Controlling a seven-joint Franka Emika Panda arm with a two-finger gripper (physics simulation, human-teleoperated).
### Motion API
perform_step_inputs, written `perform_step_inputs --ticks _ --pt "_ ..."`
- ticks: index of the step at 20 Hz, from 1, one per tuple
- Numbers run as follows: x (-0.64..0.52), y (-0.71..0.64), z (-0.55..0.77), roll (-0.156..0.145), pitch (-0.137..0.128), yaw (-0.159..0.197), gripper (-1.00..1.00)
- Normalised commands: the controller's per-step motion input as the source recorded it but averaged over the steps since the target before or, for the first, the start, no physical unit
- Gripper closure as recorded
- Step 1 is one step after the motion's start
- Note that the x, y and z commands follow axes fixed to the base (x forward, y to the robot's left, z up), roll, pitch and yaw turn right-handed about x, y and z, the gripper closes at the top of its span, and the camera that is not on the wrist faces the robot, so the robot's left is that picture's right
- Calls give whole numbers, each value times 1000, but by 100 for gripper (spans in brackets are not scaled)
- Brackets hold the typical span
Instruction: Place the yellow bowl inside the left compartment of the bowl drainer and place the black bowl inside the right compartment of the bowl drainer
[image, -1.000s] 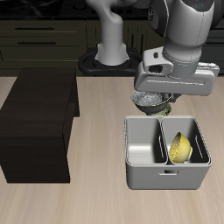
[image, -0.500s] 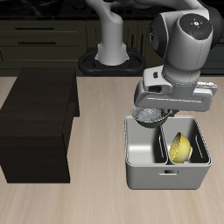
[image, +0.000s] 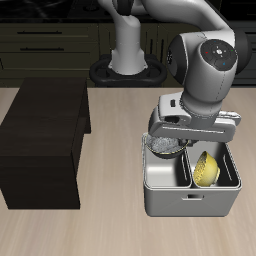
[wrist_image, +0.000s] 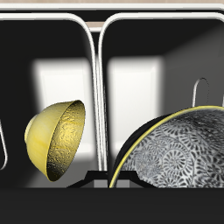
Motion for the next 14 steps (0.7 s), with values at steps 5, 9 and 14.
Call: perform_step_inputs --ticks 5,9,14 --pt "-42 -33 -99 -13 13 21 -100" --pt "-35 -34 2 -11 17 -9 -100" --pt "-83 -35 127 -1 -20 7 -100"
